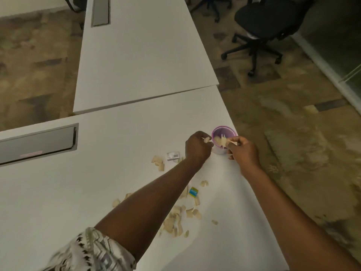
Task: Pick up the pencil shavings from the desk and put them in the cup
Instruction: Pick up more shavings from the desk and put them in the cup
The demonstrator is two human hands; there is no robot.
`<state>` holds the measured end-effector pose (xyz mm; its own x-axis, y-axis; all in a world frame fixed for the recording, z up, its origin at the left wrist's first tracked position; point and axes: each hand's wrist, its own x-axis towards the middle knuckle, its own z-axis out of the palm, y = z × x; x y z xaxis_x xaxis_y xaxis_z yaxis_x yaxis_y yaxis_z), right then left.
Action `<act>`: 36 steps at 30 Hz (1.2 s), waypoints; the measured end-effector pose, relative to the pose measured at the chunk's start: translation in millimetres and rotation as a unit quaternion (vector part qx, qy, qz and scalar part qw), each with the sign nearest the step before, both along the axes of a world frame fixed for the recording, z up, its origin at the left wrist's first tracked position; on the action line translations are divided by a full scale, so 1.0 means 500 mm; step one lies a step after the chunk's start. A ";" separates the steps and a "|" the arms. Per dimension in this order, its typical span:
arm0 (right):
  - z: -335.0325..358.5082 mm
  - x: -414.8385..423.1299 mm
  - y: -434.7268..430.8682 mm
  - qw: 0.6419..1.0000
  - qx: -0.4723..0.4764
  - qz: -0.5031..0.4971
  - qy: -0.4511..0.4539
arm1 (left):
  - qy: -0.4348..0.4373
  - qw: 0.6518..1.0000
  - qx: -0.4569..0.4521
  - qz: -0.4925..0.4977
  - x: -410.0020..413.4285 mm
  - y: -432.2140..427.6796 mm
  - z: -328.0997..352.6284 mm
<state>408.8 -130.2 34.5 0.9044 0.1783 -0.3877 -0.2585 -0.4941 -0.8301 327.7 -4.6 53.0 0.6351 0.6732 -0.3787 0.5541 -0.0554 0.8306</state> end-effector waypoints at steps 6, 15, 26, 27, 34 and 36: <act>0.001 0.070 0.034 0.997 -0.073 0.039 -0.006 | 0.052 0.998 -0.022 -0.008 0.110 0.011 0.007; 0.020 0.088 0.043 0.997 -0.065 0.034 0.023 | 0.075 0.995 -0.028 -0.051 0.122 0.024 0.018; 0.062 0.045 0.042 0.999 -0.053 0.008 0.009 | 0.024 0.997 -0.074 0.002 0.033 0.033 0.029; 0.066 0.034 0.041 0.999 -0.048 0.011 0.007 | 0.021 0.997 -0.074 0.008 0.013 0.034 0.030; 0.058 -0.115 0.042 0.991 -0.027 0.130 0.017 | 0.047 0.998 -0.039 0.017 -0.166 0.039 -0.001; 0.041 -0.170 0.042 0.983 -0.049 0.175 0.025 | 0.062 0.998 -0.011 0.005 -0.229 0.042 -0.016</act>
<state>324.1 -109.2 55.0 0.7731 0.4357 -0.4610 -0.0974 -0.6366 -0.7650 213.4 16.4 45.2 0.5751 0.6703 -0.4690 0.6530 -0.0308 0.7567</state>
